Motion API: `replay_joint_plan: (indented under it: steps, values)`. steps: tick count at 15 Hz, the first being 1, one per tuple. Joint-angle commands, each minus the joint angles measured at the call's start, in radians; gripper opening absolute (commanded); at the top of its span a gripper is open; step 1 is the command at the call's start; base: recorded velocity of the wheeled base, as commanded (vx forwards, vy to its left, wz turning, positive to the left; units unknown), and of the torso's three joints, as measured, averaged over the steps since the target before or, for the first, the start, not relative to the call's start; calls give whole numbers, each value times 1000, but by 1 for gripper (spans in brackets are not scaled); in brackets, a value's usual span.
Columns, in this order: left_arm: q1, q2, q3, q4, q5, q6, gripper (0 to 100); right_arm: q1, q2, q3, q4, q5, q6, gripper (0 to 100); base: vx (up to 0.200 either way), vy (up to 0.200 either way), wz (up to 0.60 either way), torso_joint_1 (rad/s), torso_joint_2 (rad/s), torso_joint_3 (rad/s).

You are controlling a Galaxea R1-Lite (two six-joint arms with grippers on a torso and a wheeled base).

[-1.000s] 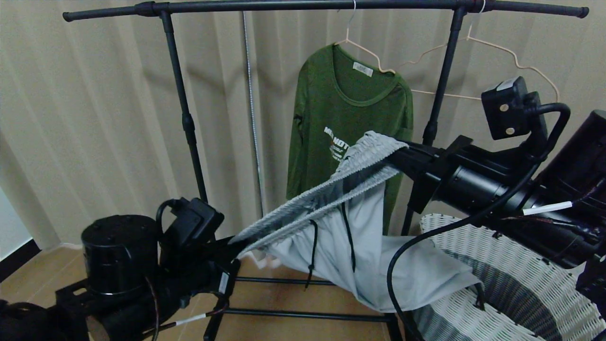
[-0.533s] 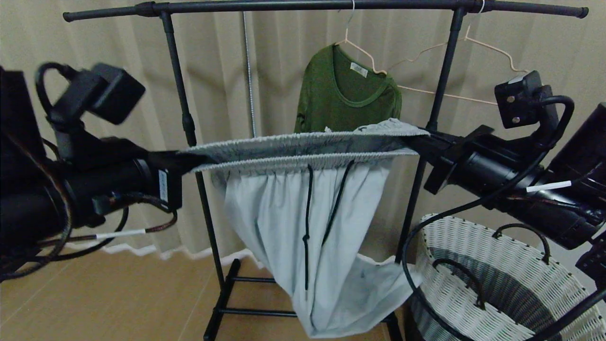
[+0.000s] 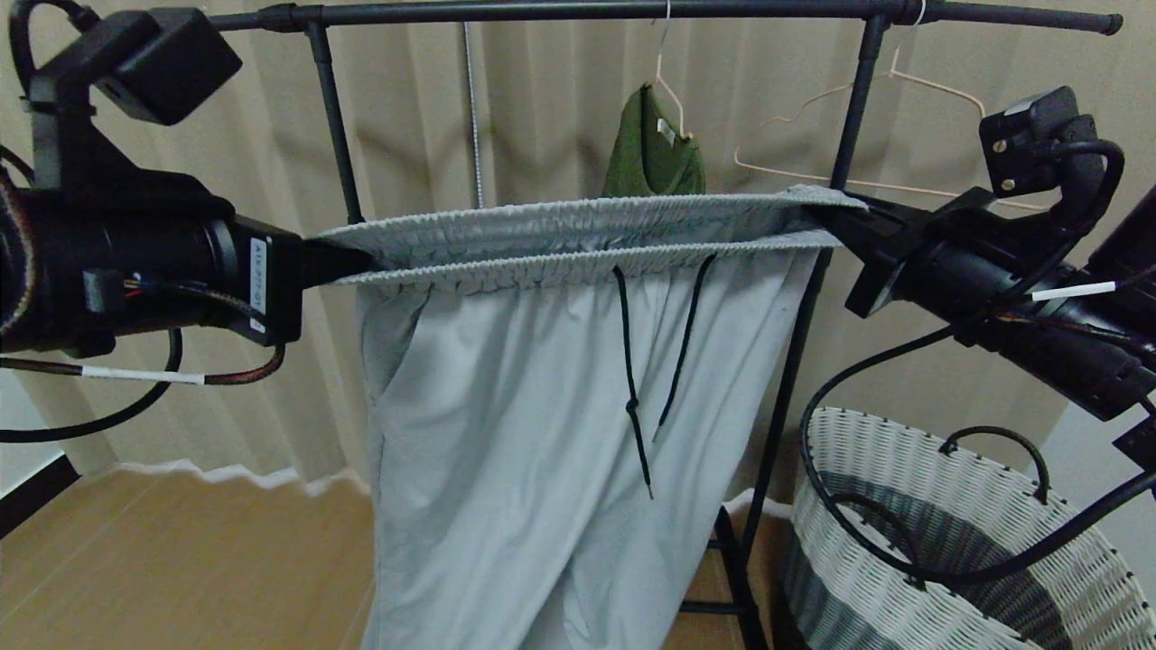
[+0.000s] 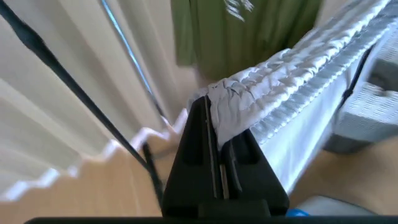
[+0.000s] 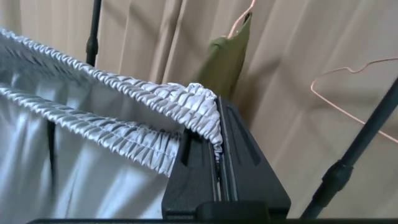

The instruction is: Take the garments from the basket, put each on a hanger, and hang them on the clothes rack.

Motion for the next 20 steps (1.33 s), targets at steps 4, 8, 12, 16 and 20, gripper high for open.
replay_joint_plan:
  steps: [4,8,12,16,20]
  values:
    - [-19,18,-29,6,0,-41,0,-1,4,-10,-1,-1,1,0,0,0,0,0,0,0]
    - [-41,12,43,-38,5,-41,0,-1,-1,-13,1,-2,2,0,0,0,0,0,0,0]
    - [-41,-12,177,-236,6,-28,0,-1,-1,-8,4,-4,2,0,0,0,0,0,0,0]
    - [-41,-8,190,-250,6,-22,0,-2,-1,-10,4,-5,2,0,0,0,0,0,0,0]
    - [-103,103,80,-253,9,-199,0,-51,12,-19,2,-2,17,0,0,0,0,0,0,0]
